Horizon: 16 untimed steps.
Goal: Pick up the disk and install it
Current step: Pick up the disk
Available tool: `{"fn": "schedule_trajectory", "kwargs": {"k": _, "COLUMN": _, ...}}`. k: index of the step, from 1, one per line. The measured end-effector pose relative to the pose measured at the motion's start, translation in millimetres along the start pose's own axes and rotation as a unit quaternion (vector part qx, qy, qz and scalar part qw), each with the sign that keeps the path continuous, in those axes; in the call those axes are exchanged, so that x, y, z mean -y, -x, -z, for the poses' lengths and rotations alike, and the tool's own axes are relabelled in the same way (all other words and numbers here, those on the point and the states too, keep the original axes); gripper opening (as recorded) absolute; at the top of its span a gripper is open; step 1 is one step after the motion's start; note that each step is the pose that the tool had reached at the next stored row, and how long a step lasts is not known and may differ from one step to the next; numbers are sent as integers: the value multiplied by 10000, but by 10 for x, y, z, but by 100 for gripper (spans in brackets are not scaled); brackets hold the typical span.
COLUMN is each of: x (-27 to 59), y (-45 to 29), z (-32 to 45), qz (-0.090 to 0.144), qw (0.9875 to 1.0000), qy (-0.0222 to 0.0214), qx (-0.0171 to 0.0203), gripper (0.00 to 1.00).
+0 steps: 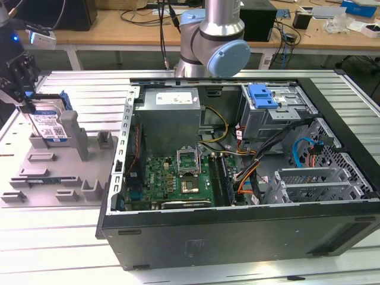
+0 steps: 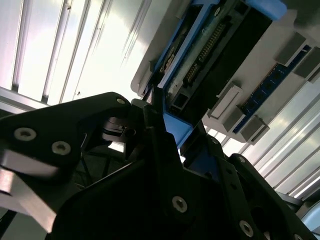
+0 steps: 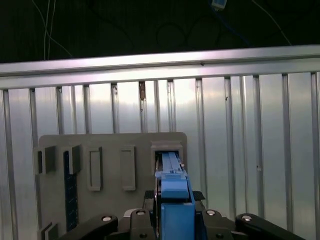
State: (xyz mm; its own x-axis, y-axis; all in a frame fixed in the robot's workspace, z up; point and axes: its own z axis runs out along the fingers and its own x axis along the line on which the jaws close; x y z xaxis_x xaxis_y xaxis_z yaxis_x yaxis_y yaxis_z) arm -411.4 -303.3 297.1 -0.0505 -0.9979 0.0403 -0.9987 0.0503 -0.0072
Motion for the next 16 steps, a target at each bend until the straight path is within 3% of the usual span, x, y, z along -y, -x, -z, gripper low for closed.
{"fn": "schedule_trajectory", "kwargs": {"k": 16, "x": 1, "y": -3, "z": -5, "qz": 0, "qw": 10000, "qy": 3, "qx": -1, "gripper": 37}}
